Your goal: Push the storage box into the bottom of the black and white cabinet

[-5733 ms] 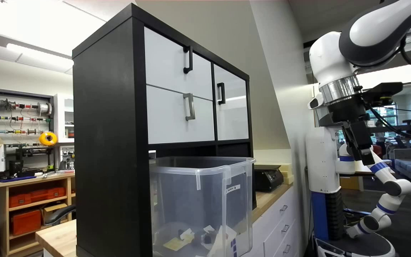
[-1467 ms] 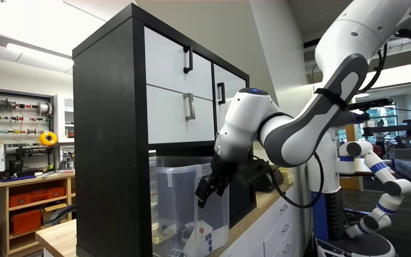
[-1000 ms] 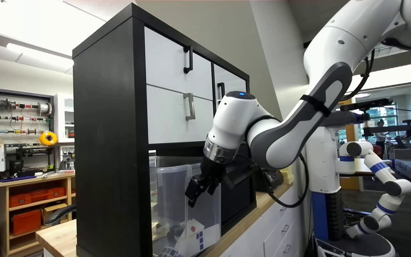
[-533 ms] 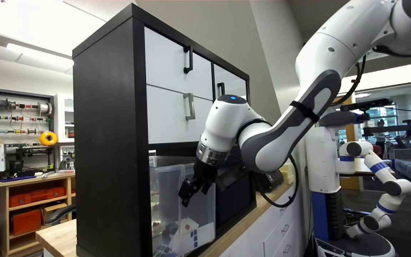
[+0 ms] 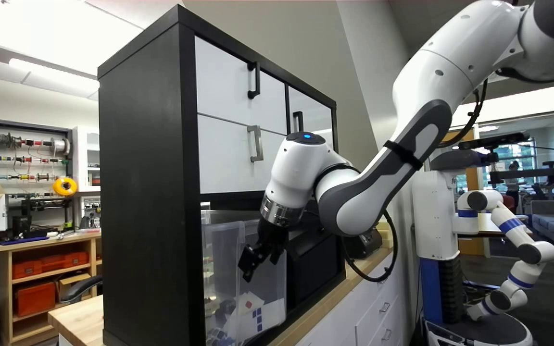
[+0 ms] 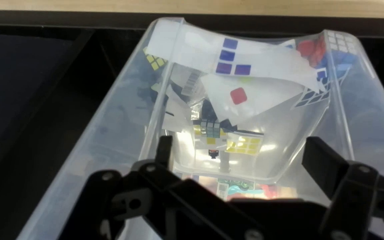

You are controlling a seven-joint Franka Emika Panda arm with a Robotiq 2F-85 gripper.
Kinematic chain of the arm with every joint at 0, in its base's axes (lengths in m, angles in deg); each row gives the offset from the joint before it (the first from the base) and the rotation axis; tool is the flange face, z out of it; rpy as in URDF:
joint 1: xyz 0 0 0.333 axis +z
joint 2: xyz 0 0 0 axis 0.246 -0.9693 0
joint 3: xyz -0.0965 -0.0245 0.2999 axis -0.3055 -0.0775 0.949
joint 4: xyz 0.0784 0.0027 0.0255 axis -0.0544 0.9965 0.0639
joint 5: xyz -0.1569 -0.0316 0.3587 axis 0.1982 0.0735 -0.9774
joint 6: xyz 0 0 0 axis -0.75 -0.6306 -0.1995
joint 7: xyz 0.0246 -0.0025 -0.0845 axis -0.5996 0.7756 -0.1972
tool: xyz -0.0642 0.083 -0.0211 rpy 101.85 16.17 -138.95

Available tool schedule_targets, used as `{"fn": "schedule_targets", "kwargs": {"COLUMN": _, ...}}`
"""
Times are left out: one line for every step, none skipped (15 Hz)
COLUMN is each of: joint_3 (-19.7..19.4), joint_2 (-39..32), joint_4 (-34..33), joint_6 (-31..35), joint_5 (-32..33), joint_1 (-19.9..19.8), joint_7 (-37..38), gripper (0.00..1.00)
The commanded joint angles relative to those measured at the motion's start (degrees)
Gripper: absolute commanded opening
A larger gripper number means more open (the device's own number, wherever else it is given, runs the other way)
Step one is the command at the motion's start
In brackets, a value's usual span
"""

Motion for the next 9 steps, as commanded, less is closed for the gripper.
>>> {"fn": "schedule_targets", "kwargs": {"joint_3": -1.33, "joint_2": 5.51, "joint_4": 7.87, "joint_6": -2.31, "joint_5": -11.10, "joint_1": 1.04, "joint_7": -8.45, "gripper": 1.00}}
{"fn": "schedule_targets", "kwargs": {"joint_3": -1.90, "joint_2": 6.93, "joint_4": 9.91, "joint_6": -3.00, "joint_5": -14.84, "joint_1": 1.44, "joint_7": -11.22, "gripper": 1.00}}
{"fn": "schedule_targets", "kwargs": {"joint_3": -2.07, "joint_2": 8.30, "joint_4": 11.71, "joint_6": -3.61, "joint_5": -18.69, "joint_1": 1.58, "joint_7": -14.31, "gripper": 1.00}}
{"fn": "schedule_targets", "kwargs": {"joint_3": -2.61, "joint_2": 10.03, "joint_4": 13.63, "joint_6": -4.70, "joint_5": -21.94, "joint_1": 2.02, "joint_7": -16.76, "gripper": 1.00}}
{"fn": "schedule_targets", "kwargs": {"joint_3": -2.90, "joint_2": 11.98, "joint_4": 15.42, "joint_6": -6.26, "joint_5": -24.71, "joint_1": 2.18, "joint_7": -19.12, "gripper": 1.00}}
{"fn": "schedule_targets", "kwargs": {"joint_3": -3.38, "joint_2": 13.79, "joint_4": 16.75, "joint_6": -8.22, "joint_5": -26.72, "joint_1": 2.50, "joint_7": -20.81, "gripper": 1.00}}
{"fn": "schedule_targets", "kwargs": {"joint_3": -3.44, "joint_2": 15.77, "joint_4": 18.07, "joint_6": -10.27, "joint_5": -28.29, "joint_1": 2.50, "joint_7": -22.69, "gripper": 1.00}}
{"fn": "schedule_targets", "kwargs": {"joint_3": -3.50, "joint_2": 18.03, "joint_4": 19.43, "joint_6": -12.88, "joint_5": -29.41, "joint_1": 2.48, "joint_7": -24.48, "gripper": 1.00}}
{"fn": "schedule_targets", "kwargs": {"joint_3": -3.65, "joint_2": 19.93, "joint_4": 20.37, "joint_6": -15.44, "joint_5": -29.83, "joint_1": 2.50, "joint_7": -25.53, "gripper": 1.00}}
